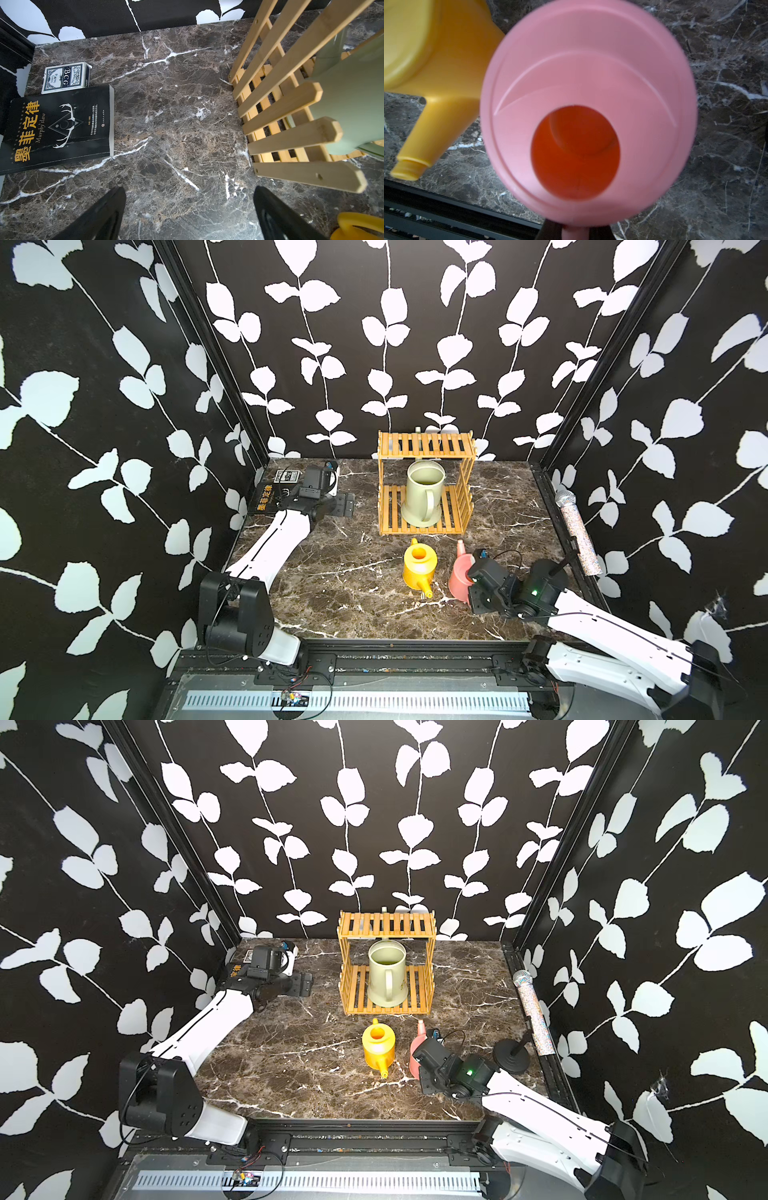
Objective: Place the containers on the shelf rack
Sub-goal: Pick up the spray bottle from the center of the board, then place the spray bottle on the shelf.
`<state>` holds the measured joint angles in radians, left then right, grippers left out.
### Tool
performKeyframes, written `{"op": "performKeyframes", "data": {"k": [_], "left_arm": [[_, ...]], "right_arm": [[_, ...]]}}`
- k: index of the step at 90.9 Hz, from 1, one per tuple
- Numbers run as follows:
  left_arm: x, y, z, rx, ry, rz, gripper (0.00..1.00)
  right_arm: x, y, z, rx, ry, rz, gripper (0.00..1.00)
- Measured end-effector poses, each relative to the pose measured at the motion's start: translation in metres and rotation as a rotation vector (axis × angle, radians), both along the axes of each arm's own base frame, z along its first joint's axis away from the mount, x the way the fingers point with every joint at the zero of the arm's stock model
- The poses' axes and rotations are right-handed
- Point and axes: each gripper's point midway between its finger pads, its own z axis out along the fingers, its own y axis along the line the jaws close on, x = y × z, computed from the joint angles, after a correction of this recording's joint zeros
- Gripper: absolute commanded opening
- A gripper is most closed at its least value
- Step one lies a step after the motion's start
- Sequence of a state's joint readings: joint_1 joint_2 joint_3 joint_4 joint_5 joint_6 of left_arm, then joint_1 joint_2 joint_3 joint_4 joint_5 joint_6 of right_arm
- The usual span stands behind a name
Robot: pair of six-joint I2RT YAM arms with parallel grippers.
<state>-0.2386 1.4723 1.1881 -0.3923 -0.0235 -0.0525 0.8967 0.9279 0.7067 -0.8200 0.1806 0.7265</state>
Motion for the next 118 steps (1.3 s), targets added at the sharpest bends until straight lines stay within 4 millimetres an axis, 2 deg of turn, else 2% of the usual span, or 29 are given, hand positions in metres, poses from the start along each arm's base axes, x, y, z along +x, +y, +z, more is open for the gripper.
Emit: {"op": "performKeyframes", "data": {"k": [35, 59, 84, 118], "left_arm": [[0.0, -0.001, 0.0, -0.006, 0.001, -0.001, 0.98], [0.0, 0.001, 0.0, -0.007, 0.0, 0.002, 0.98], [-0.001, 0.012, 0.004, -0.009, -0.011, 0.027, 0.98], [-0.002, 0.018, 0.01, -0.014, -0.026, 0.041, 0.98]], "right_arm": [[0.012, 0.0, 0.059, -0.008, -0.102, 0.044, 0.0], [0.031, 0.016, 0.113, -0.035, -0.178, 0.118, 0.0], [0.06, 0.035, 0.168, -0.059, -0.257, 0.188, 0.0], [0.112, 0.034, 0.211, -0.062, -0.327, 0.168, 0.0]]}}
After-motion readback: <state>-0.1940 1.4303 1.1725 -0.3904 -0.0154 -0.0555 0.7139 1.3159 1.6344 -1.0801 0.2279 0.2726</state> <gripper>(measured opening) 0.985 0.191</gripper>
